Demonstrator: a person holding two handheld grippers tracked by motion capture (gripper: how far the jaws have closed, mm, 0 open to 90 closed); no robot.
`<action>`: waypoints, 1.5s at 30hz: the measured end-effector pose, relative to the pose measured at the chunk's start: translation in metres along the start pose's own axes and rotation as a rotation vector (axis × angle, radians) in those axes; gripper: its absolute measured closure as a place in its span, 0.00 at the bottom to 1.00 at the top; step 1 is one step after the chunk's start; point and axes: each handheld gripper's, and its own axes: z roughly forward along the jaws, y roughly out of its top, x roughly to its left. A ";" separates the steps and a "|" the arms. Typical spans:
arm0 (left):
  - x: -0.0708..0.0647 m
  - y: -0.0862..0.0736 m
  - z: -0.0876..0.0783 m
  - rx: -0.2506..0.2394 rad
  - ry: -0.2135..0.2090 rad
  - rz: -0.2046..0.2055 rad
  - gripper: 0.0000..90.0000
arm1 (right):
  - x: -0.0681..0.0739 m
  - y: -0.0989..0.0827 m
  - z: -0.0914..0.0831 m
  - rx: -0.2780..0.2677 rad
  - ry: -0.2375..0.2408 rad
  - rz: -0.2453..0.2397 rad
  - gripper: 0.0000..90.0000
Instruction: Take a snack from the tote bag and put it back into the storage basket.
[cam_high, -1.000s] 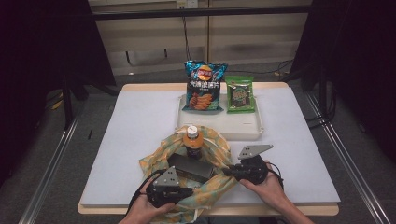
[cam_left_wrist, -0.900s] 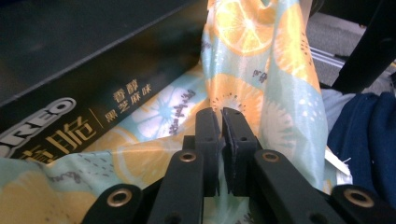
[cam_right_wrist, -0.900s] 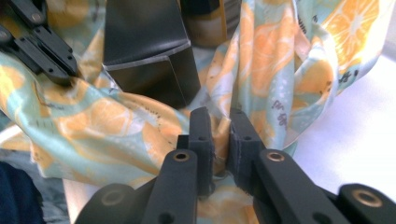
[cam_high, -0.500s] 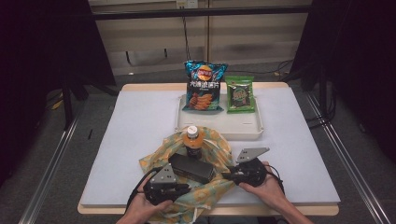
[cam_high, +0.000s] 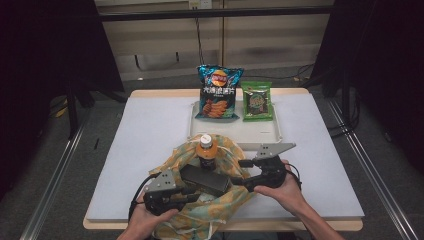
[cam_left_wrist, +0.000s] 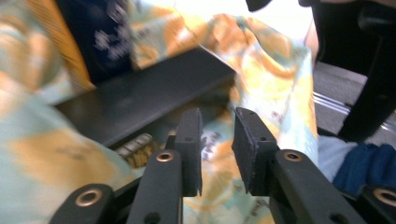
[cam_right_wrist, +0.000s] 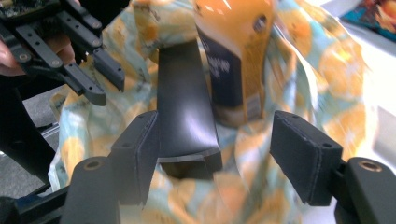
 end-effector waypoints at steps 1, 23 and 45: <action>0.002 0.002 -0.002 -0.017 -0.002 0.001 0.79 | 0.001 0.003 0.003 0.003 0.007 -0.003 0.40; 0.016 -0.011 -0.004 -0.034 0.031 -0.049 0.76 | 0.014 0.004 0.068 0.125 0.066 -0.096 0.41; 0.015 -0.013 -0.008 -0.039 0.039 -0.049 0.74 | 0.023 -0.009 0.090 0.207 0.029 -0.146 0.49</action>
